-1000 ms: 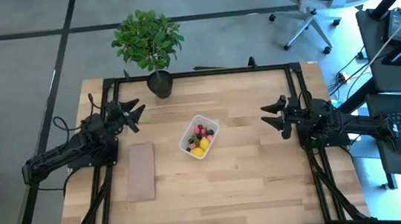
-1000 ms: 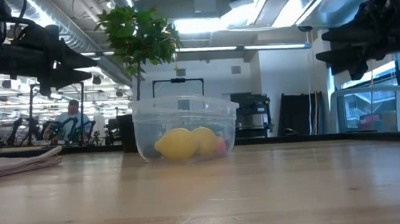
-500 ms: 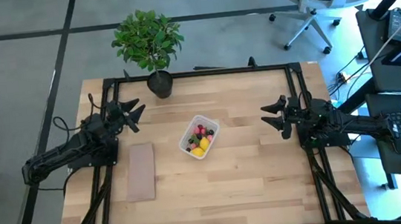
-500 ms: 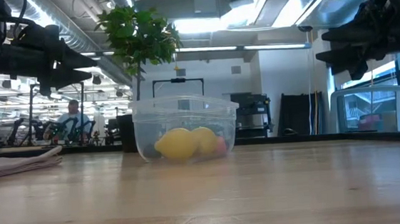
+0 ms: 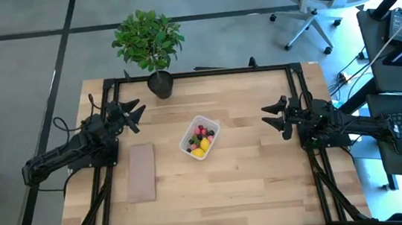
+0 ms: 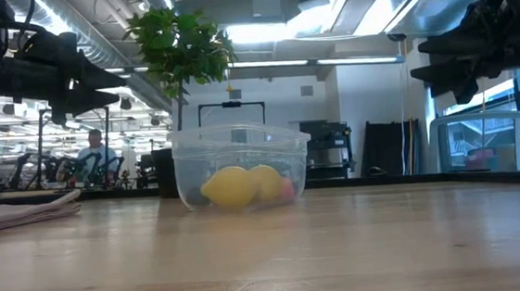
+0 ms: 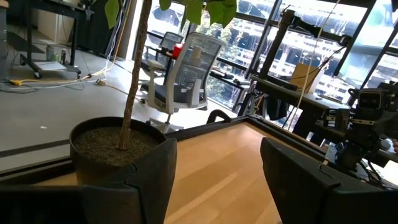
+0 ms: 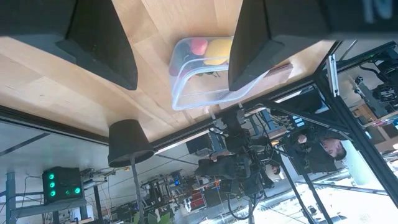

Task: Pick and placing Produce into tupperware
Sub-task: Return to Home Position

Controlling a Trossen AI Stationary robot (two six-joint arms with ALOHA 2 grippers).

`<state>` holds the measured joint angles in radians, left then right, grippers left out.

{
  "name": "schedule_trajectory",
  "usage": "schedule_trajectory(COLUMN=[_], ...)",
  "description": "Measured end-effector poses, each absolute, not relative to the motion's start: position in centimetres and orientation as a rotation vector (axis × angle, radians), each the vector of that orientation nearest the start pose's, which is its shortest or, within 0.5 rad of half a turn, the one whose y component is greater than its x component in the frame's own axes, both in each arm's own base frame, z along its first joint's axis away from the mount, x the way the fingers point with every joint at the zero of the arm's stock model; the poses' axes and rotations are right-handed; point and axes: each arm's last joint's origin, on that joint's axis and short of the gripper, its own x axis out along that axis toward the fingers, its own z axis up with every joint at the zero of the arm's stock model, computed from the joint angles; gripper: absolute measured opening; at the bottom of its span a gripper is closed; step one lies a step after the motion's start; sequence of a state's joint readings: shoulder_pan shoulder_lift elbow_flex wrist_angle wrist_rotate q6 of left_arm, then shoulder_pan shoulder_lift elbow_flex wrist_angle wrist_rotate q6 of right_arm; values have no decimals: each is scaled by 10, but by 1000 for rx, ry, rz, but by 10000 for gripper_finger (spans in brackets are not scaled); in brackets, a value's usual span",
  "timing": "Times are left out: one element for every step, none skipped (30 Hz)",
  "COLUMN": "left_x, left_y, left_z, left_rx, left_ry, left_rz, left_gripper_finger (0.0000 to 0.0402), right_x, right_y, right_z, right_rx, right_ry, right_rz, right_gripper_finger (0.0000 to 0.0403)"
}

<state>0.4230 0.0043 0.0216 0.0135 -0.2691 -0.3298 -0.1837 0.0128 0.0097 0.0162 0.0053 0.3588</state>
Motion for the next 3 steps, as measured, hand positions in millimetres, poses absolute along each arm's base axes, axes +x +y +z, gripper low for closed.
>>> schedule_trajectory(left_x=[84, 84, 84], left_y=[46, 46, 46], left_z=[172, 172, 172], left_rx=[-314, -314, -314], left_ry=[-145, -145, -145], left_rz=[680, 681, 681], left_gripper_finger=[225, 225, 225], right_x=[96, 96, 96], right_y=[-18, -18, -18], right_z=[167, 167, 167], right_rx=[357, 357, 357], right_ry=[-47, -47, -47], right_rz=[-185, -185, -185], right_gripper_finger=[252, 252, 252])
